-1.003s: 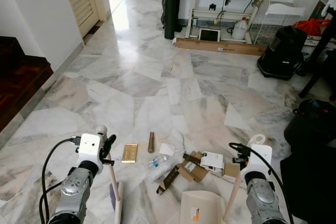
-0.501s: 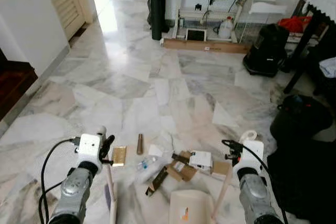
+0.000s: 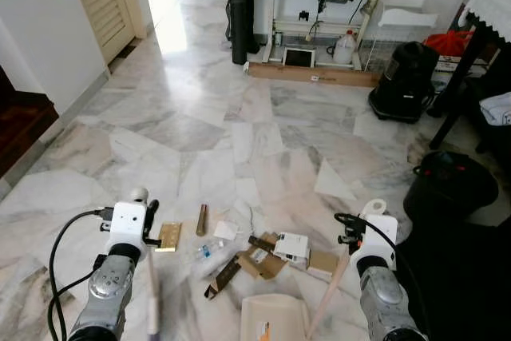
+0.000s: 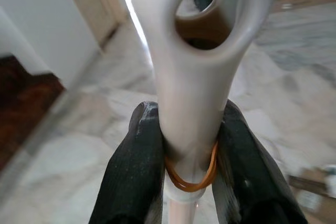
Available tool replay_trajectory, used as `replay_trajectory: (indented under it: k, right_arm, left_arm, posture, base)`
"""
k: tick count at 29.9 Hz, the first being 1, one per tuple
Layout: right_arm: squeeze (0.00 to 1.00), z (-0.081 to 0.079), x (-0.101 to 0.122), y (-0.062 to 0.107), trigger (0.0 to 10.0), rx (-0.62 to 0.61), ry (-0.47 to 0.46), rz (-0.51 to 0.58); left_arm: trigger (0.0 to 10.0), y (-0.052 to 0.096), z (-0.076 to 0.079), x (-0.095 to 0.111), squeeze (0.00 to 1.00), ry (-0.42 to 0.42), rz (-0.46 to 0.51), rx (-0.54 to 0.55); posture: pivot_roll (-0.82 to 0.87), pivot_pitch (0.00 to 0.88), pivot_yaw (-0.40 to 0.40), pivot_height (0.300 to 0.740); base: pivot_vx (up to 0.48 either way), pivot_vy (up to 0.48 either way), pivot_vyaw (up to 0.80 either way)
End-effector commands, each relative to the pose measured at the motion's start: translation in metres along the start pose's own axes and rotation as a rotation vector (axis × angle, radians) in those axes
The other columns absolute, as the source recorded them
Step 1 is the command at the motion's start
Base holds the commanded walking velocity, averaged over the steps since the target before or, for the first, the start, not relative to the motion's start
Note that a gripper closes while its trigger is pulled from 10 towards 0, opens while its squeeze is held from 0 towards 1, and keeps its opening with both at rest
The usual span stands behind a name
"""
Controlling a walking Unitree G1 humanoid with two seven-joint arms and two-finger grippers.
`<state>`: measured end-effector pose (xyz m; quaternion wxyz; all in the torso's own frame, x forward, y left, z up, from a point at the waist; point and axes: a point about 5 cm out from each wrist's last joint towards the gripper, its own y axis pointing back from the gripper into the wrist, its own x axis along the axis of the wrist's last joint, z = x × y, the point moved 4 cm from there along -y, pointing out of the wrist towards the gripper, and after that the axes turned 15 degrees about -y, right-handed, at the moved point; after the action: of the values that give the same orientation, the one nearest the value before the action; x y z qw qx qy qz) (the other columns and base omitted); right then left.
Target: Sweep floor
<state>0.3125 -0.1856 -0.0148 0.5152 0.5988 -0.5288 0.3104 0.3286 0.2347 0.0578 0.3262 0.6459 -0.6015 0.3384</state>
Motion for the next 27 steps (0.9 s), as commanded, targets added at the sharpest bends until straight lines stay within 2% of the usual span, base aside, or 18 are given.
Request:
replay_trajectory:
  k: [1, 2, 7, 10, 12, 14, 22, 27]
  right_arm:
    - [0.0, 0.01, -0.049, 0.021, 10.0, -0.054, -0.018, -0.201]
    - [0.0, 0.01, -0.049, 0.021, 10.0, -0.054, -0.018, -0.201]
    - [0.0, 0.013, -0.049, 0.021, 10.0, -0.081, 0.006, -0.199]
    - [0.0, 0.016, -0.05, 0.022, 10.0, -0.105, 0.014, -0.203]
    - [0.0, 0.024, -0.052, 0.025, 10.0, -0.154, 0.028, -0.208]
    - [0.0, 0.026, -0.053, 0.025, 10.0, -0.172, 0.032, -0.213]
    - [0.0, 0.022, -0.054, 0.025, 10.0, -0.159, 0.023, -0.215]
    - [0.0, 0.019, -0.056, 0.025, 10.0, -0.156, 0.034, -0.218]
  left_arm:
    - [10.0, -0.008, -0.014, 0.031, 0.0, -0.072, 0.143, 0.037]
    - [10.0, -0.009, -0.014, 0.035, 0.0, -0.074, 0.157, 0.035]
    - [10.0, -0.015, 0.001, 0.06, 0.0, 0.022, 0.252, -0.074]
    - [10.0, -0.016, 0.003, 0.067, 0.0, 0.046, 0.279, -0.092]
    - [10.0, -0.018, 0.006, 0.082, 0.0, 0.117, 0.323, -0.148]
    - [10.0, -0.019, 0.007, 0.09, 0.0, 0.151, 0.338, -0.181]
    - [10.0, -0.021, -0.001, 0.094, 0.0, 0.144, 0.348, -0.161]
    - [10.0, -0.019, 0.0, 0.103, 0.0, 0.168, 0.377, -0.193]
  posture:
    - [0.05, 0.039, 0.044, 0.74]
    - [0.05, 0.039, 0.044, 0.74]
    - [0.05, 0.047, 0.047, 0.74]
    - [0.05, 0.047, 0.047, 0.74]
    - [0.05, 0.052, 0.049, 0.74]
    - [0.06, 0.055, 0.049, 0.74]
    - [0.06, 0.057, 0.052, 0.74]
    - [0.06, 0.058, 0.052, 0.74]
  base:
    - [0.0, 0.0, 0.0]
    - [0.0, 0.0, 0.0]
    - [0.0, 0.0, 0.0]
    - [0.0, 0.0, 0.0]
    - [0.0, 0.0, 0.0]
    - [0.0, 0.0, -0.21]
    - [0.0, 0.0, -0.73]
    - [0.0, 0.0, -0.76]
